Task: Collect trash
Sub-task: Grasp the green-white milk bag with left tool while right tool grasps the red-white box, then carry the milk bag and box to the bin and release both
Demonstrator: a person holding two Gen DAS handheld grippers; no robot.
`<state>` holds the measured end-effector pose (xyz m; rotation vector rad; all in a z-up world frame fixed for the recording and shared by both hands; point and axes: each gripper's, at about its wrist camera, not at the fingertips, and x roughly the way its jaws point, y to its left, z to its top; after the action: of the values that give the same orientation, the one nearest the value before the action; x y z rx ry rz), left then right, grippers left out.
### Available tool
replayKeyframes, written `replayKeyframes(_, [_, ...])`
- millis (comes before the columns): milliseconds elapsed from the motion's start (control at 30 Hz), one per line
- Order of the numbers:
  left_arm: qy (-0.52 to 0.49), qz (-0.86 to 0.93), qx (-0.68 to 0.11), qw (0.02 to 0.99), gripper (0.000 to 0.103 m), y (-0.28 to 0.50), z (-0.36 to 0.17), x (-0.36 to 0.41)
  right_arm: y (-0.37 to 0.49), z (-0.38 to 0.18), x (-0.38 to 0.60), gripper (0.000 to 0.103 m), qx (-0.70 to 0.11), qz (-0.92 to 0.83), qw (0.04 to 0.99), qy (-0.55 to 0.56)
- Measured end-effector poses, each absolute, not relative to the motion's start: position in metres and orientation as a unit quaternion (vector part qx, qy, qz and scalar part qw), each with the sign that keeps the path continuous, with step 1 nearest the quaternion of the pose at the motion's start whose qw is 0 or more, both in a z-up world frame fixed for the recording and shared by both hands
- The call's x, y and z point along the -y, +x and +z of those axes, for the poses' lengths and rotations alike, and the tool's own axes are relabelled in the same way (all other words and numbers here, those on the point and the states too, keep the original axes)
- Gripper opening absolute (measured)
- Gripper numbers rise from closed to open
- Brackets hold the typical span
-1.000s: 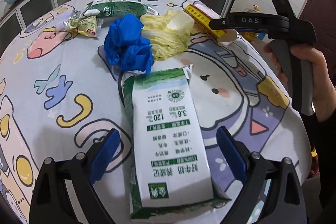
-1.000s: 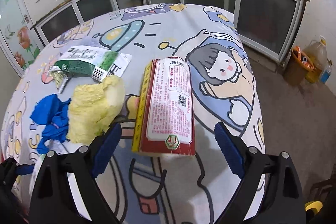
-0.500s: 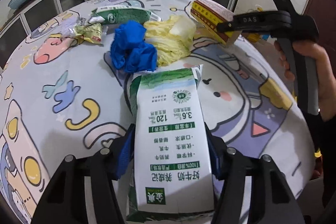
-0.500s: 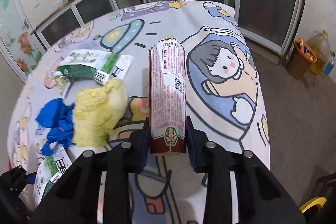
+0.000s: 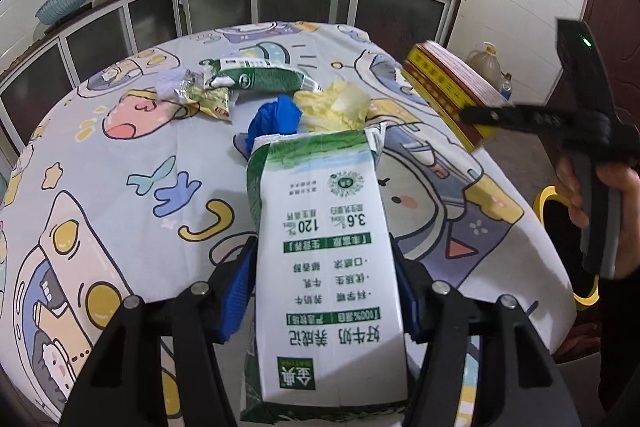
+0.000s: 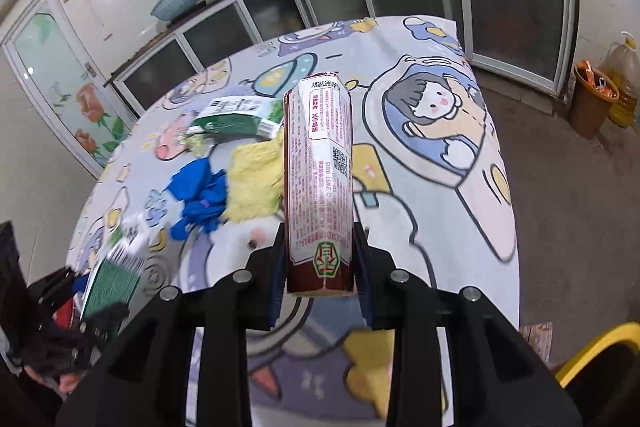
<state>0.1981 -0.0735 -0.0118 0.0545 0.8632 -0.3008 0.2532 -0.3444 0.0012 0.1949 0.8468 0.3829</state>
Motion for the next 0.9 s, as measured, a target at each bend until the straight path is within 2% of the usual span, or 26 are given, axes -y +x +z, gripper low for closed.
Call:
replayKeyframes(300, [0.039,-0.164,-0.389,0.906,0.057,0.183,0.008,0.097,0.186,0.014,0.373,0.029,-0.374,0.179,0.903,0.115])
replayKeyframes(900, [0.087,-0.258,-0.344,0.899,0.057,0.161,0.037,0.200,0.093,0.007,0.486,0.029,-0.328,0.071,0.923,0.188])
